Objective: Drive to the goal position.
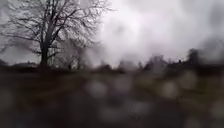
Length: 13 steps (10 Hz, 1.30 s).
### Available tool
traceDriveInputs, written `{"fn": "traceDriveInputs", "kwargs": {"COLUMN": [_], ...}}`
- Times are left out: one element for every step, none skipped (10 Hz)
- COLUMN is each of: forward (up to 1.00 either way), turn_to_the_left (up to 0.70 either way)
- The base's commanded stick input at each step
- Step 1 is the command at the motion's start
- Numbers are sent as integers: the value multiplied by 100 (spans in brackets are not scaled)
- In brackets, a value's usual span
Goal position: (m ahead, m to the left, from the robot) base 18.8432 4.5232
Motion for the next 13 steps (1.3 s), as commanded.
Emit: {"fn": "traceDriveInputs", "kwargs": {"forward": [100,100,100,100,100,100,100,100,100,100,100,100,100], "turn_to_the_left": [40,40,40,40,40,35,29,22,15,8,2,0,0]}}
